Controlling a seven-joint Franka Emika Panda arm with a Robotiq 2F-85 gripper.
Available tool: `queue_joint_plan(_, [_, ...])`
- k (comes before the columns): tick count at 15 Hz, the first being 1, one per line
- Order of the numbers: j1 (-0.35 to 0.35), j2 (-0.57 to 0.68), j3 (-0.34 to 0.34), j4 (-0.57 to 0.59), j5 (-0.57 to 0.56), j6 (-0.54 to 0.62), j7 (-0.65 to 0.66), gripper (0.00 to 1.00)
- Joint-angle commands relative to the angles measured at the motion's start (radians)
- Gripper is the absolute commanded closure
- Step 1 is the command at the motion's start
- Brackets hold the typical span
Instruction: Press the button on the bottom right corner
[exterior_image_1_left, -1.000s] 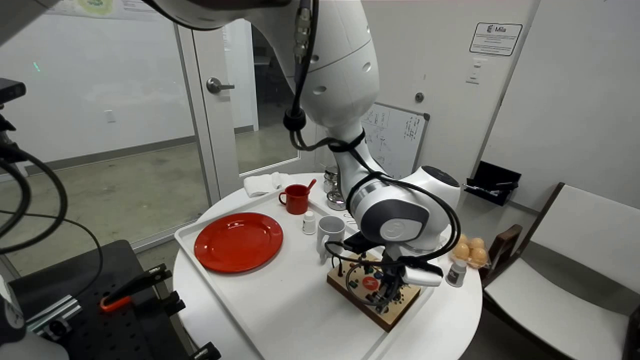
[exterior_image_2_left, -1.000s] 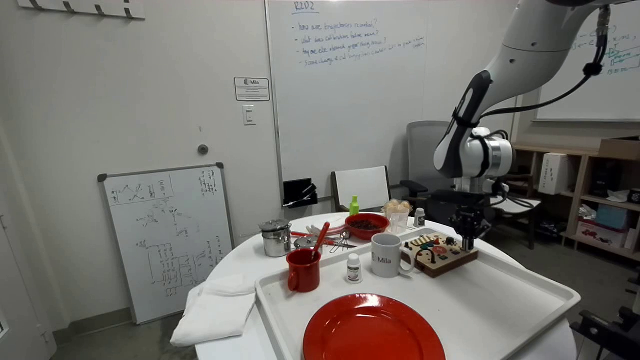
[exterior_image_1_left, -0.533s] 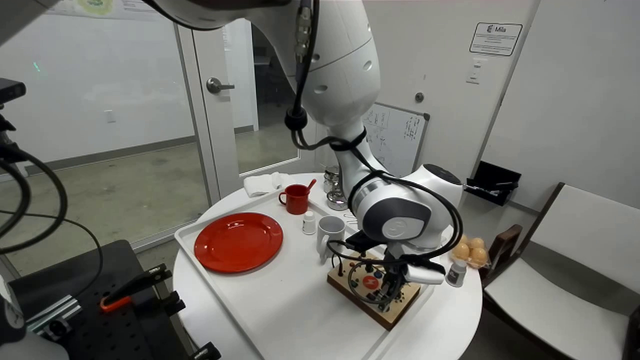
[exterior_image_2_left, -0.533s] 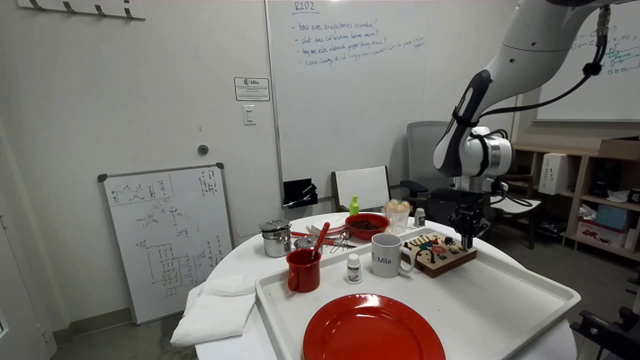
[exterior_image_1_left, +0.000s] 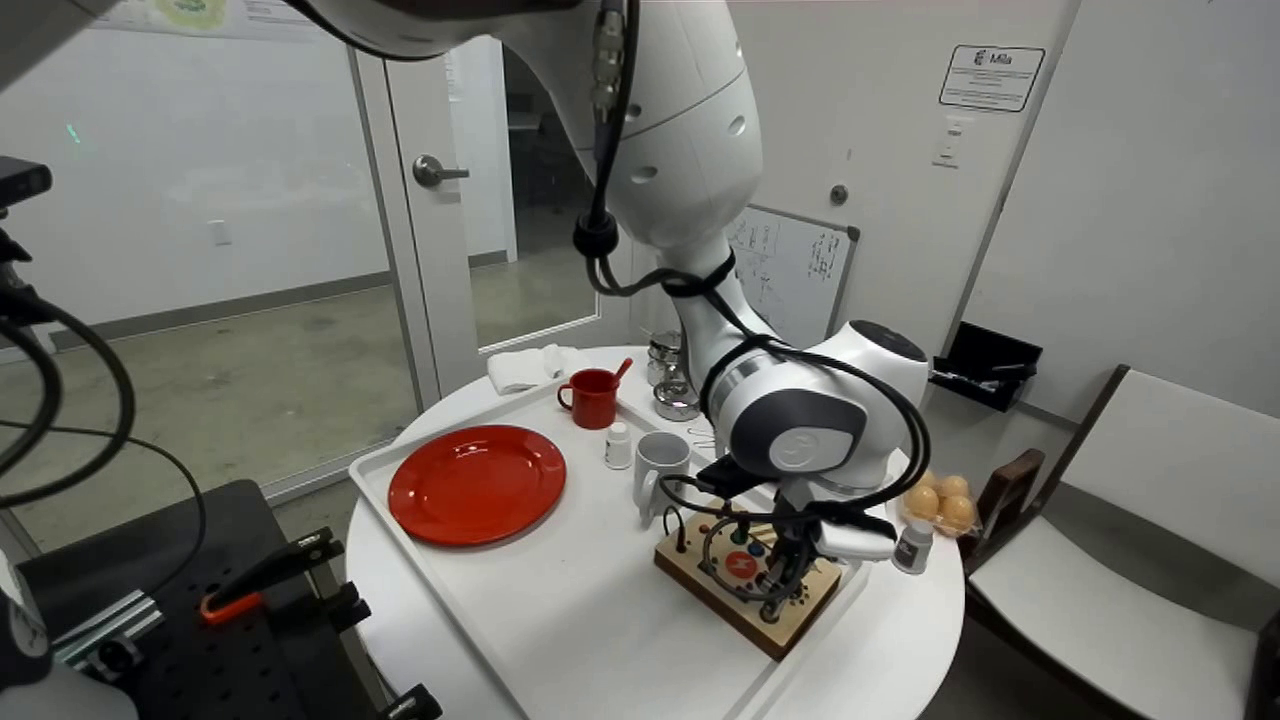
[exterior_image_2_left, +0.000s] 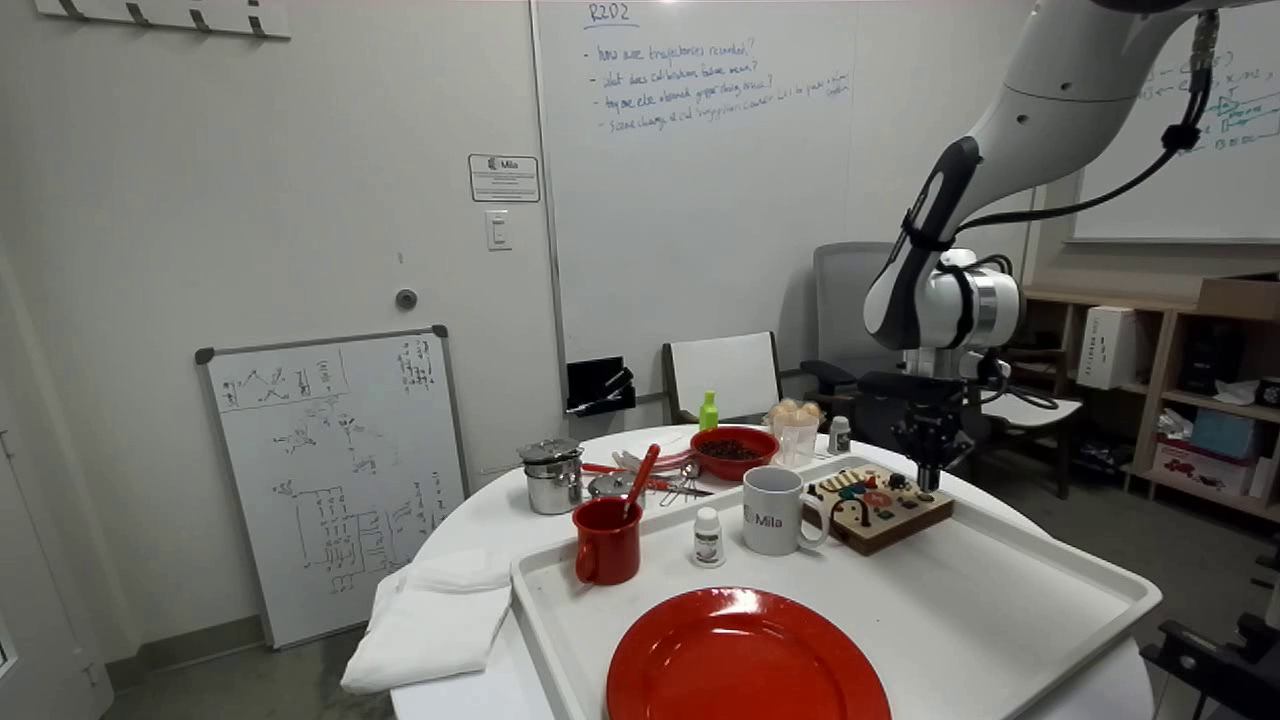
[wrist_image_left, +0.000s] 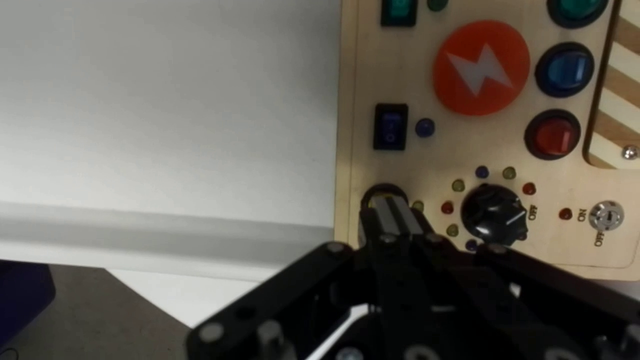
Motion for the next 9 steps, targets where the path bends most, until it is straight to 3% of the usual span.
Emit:
queue_joint_plan(1, [0.000, 0.001, 0.000, 0.010, 0.025, -0.007, -0.021, 0.96])
queue_joint_plan(9, [0.004, 0.016, -0.002, 0.023, 0.022, -0.020, -0.015, 0.96])
